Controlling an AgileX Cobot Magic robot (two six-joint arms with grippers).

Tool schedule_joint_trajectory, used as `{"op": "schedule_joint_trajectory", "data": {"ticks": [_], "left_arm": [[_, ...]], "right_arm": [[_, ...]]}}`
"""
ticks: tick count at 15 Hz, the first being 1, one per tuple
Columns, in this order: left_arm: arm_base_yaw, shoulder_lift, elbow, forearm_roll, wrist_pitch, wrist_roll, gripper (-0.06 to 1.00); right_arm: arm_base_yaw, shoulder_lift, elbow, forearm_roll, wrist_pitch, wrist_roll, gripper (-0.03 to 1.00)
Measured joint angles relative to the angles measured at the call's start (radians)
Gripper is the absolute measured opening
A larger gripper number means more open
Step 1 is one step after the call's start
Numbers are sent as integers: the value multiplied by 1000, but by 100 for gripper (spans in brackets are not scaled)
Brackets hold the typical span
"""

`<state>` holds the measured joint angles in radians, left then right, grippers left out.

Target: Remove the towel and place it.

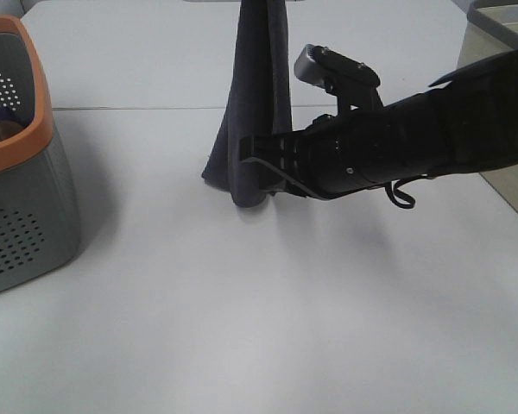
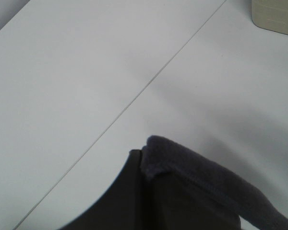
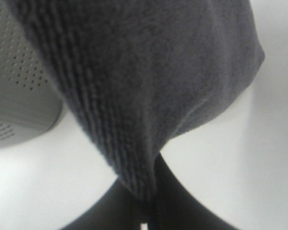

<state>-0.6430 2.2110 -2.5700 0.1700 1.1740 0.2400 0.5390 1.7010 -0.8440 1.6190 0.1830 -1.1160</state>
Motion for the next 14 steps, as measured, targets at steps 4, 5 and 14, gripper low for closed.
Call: {"op": "schedule_joint_trajectory", "data": {"ticks": [4, 5, 14], "left_arm": [[-5, 5, 0, -26, 65, 0, 0], [-7, 6, 0, -28, 73, 0, 0], [39, 21, 0, 33, 49, -101, 0]], "right_arm": [[-228, -8, -42, -699, 364, 597, 0], [-235, -8, -56, -762, 384, 648, 0], [-246, -13, -572, -1619, 752, 970, 0]]}}
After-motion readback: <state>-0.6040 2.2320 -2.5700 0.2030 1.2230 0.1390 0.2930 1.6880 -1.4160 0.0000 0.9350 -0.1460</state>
